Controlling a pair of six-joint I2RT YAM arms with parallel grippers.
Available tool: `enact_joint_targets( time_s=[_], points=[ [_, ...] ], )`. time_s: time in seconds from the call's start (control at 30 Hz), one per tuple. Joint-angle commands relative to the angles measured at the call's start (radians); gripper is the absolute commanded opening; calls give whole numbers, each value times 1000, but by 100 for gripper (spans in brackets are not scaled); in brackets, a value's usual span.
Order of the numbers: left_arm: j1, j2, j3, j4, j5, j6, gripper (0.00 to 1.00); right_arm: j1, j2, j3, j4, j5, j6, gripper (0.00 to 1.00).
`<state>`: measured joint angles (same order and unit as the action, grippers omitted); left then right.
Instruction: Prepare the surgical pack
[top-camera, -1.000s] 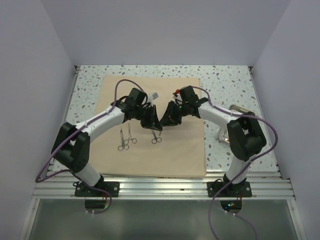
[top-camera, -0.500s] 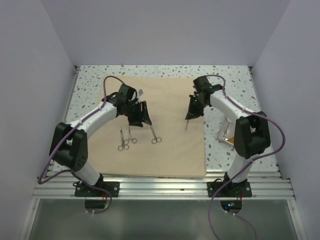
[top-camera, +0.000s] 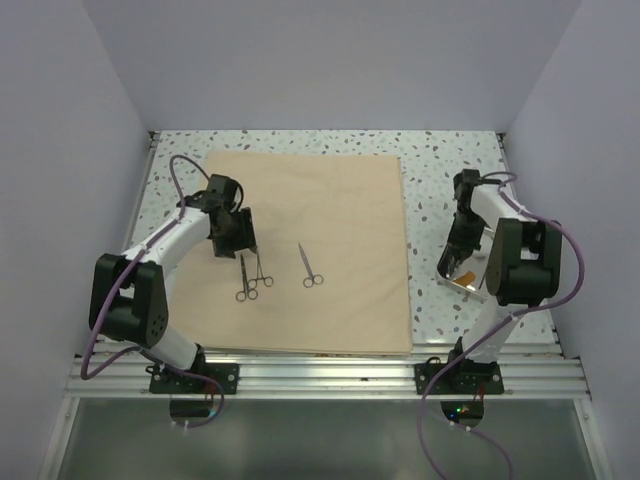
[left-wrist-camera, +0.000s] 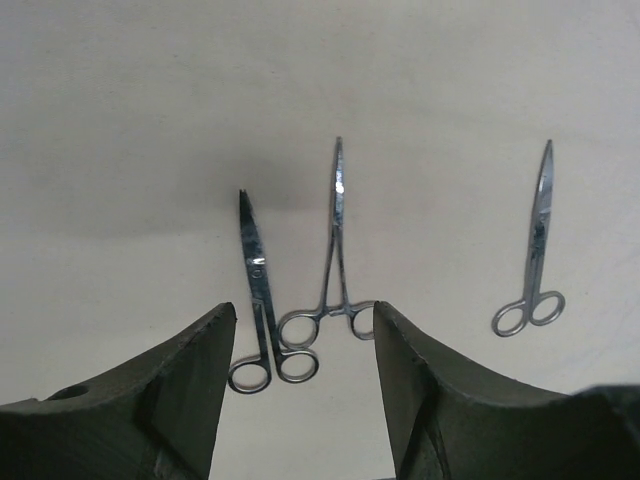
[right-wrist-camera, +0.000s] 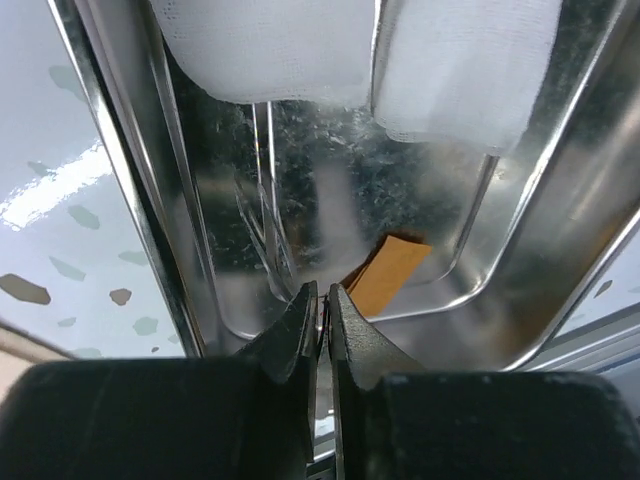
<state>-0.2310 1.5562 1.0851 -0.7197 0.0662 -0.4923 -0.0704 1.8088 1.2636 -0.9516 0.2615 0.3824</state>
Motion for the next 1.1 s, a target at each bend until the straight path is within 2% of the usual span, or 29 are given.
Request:
enact_joint_targets(
  time_s=[0.0, 0.1, 0.13, 0.23, 0.4, 0.57, 0.97, 1.07],
  points=[
    [19, -19, -37, 0, -63, 12, 62, 6, 53, 51, -12, 16, -13, 9],
    [21, -12, -76, 11, -63, 4, 62, 6, 58, 63, -10, -4, -17, 21],
    [21, -7, -80, 12, -86, 3, 62, 6, 50, 66, -12, -4, -20, 35],
    [21, 1, -100, 28, -82, 0, 62, 6, 38, 83, -19, -14, -30, 48],
    [22, 28, -120, 57, -71, -15, 55, 11, -34, 111, -32, -79, -33, 49],
    [21, 70, -111, 75, -54, -31, 42, 37, -104, 118, -44, -149, -36, 50],
    [18, 160, -83, 83, -63, -54, 39, 155, -128, 146, -50, -183, -28, 50],
    [18, 186, -79, 86, -63, -54, 36, 188, -120, 158, -52, -186, -23, 50]
  ],
)
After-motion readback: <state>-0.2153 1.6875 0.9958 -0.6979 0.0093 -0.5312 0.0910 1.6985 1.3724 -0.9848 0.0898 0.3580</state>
